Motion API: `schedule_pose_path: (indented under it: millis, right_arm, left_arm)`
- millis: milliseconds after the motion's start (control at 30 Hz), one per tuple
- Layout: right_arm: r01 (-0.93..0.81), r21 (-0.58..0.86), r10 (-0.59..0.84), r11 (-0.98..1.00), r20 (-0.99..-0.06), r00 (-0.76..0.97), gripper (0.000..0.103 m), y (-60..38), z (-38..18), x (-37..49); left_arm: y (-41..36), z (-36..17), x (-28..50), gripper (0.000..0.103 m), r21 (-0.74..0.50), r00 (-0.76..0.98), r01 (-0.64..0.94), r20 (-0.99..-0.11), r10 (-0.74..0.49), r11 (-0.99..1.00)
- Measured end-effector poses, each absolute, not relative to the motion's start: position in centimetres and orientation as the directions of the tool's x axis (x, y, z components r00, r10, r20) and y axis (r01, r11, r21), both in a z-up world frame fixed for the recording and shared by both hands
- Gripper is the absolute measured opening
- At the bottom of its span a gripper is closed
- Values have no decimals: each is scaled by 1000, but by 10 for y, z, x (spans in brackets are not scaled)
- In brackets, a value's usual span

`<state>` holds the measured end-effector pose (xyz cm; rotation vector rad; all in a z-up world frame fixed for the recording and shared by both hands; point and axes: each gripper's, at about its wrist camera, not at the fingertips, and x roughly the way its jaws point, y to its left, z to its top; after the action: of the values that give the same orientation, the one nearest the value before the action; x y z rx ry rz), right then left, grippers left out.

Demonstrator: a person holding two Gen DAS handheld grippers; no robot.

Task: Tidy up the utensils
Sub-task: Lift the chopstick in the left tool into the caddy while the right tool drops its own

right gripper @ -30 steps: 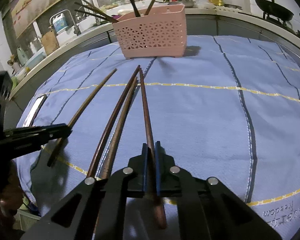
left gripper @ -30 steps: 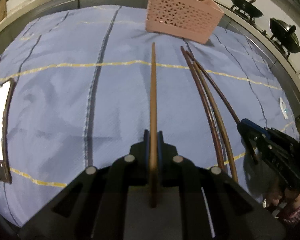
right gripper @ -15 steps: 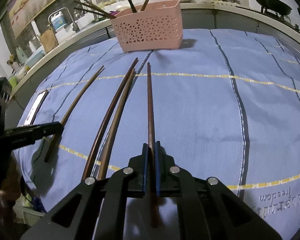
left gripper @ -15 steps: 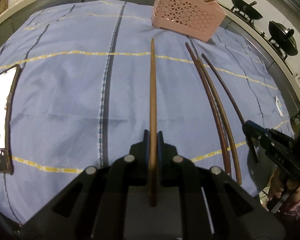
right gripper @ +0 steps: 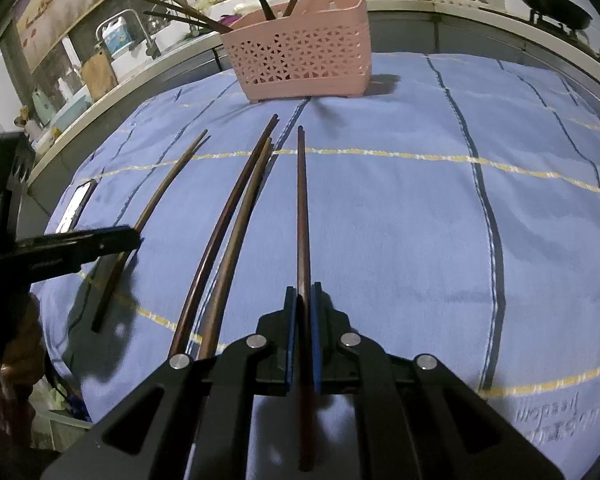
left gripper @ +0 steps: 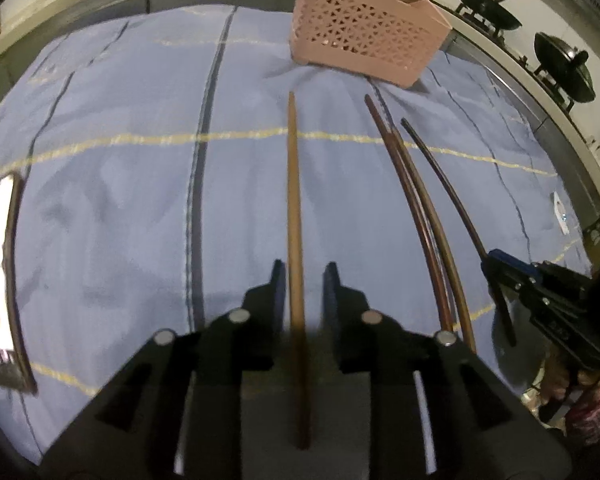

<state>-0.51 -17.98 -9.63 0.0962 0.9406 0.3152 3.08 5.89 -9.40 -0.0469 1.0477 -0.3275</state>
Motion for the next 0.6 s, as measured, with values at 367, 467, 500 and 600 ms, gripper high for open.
schedule_pose_path:
  millis: [367, 467, 500, 600]
  right_arm:
    - [-267, 206, 316, 942, -815, 486, 8, -166, -88, 73]
    - [-283, 182, 305, 942, -818, 487, 8, -159, -87, 93]
    - [-287, 178, 302, 941, -820, 486, 8, -156, -86, 98]
    - [-312, 166, 306, 935, -820, 483, 8, -150, -86, 109]
  left_arm:
    - [29, -88, 90, 28, -66, 489, 277, -849, -199, 959]
    - [21, -88, 99, 34, -32, 503, 284, -846, -177, 958]
    - [18, -89, 102, 35, -16, 512, 282, -843, -164, 959]
    - [13, -89, 107, 35, 13, 533, 277, -834, -142, 961]
